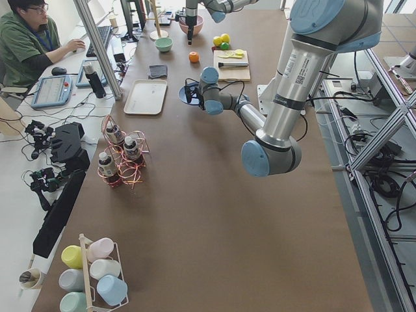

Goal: Pick orange to plate
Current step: 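Push the blue plate inward with the left gripper while the right gripper descends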

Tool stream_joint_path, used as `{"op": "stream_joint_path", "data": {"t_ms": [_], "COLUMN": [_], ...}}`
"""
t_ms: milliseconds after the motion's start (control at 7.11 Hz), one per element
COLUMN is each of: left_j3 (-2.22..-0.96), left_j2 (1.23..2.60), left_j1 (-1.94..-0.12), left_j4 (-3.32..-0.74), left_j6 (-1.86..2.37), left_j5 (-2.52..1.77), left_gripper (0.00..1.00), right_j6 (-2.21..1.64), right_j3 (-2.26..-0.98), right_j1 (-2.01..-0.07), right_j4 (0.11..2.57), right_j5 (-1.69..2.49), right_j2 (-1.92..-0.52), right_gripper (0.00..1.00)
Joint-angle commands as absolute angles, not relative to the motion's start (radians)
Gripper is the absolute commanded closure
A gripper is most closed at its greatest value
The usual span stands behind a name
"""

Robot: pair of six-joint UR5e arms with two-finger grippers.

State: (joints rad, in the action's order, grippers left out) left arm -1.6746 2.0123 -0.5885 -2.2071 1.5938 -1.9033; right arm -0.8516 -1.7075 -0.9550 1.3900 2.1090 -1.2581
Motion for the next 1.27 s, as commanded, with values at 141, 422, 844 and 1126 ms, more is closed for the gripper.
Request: {"op": "stream_joint_path", "data": {"t_ms": [141,422,844,1126], "left_j3": [-1.667,-1.664,-1.666,-1.667], "left_j2": [2.036,2.036,2.033,2.031], "left_j1": [-0.519,-0.459,-0.471,-0.479], "left_j4": [-2.2,-2.201,-2.206,-2.206], "left_j6": [1.617,1.618,1.612,1.612], "left_j5": [-1.869,-1.784,-1.782,-1.781], "left_gripper": [1.0,1.0,0.02,0.02], "right_j6": [-0.873,-0.873,-0.877,-0.879], "right_j3": [-1.618,-1.609,-1.592,-1.568], "right_j1": [-0.92,-0.899,-0.867,-0.845], "right_j4": [1.279,1.279,1.279,1.278], "right_j5": [2.085,2.083,2.053,2.028], "right_j2": [-1.273,-1.272,-1.267,-1.264], "right_gripper": [0.0,0.0,0.0,0.0]}}
